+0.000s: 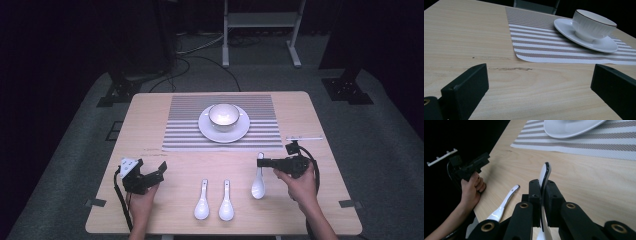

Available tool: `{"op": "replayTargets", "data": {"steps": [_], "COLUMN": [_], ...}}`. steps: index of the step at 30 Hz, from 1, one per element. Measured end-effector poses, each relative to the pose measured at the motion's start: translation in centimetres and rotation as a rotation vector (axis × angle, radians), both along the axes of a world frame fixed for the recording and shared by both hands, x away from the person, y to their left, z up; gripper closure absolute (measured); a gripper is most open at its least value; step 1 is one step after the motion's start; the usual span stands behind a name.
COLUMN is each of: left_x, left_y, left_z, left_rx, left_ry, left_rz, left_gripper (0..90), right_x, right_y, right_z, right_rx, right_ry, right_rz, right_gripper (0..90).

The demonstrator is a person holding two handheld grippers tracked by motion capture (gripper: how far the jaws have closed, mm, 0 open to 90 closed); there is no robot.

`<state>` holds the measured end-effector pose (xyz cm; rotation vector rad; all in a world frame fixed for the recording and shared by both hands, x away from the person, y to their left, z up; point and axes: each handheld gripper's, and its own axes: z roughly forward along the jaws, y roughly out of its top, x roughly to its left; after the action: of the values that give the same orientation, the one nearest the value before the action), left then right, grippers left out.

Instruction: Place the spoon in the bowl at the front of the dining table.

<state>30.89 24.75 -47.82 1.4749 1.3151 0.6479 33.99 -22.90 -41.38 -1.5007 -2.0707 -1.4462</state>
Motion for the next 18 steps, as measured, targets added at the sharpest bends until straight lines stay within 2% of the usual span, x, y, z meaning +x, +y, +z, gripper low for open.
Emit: {"op": "replayTargets", "data": {"steps": [6, 18], "left_x": [0.0, 0.0], "left_y": [0.0, 0.0], "left_z": [0.0, 0.0], "left_rx": [-0.001, -0.006], "left_ry": [-0.001, -0.001], "left_rz": [0.001, 0.0], "left_gripper": [0.2, 0.2], "right_x": [0.9, 3.7], "right_y": [0.6, 2.8], "right_z": [0.7, 2.5], "right_rx": [0.017, 0.028], "right_ry": [-0.011, -0.044], "right_rz": [-0.012, -0.034], "right_gripper": [84.7, 84.6]}}
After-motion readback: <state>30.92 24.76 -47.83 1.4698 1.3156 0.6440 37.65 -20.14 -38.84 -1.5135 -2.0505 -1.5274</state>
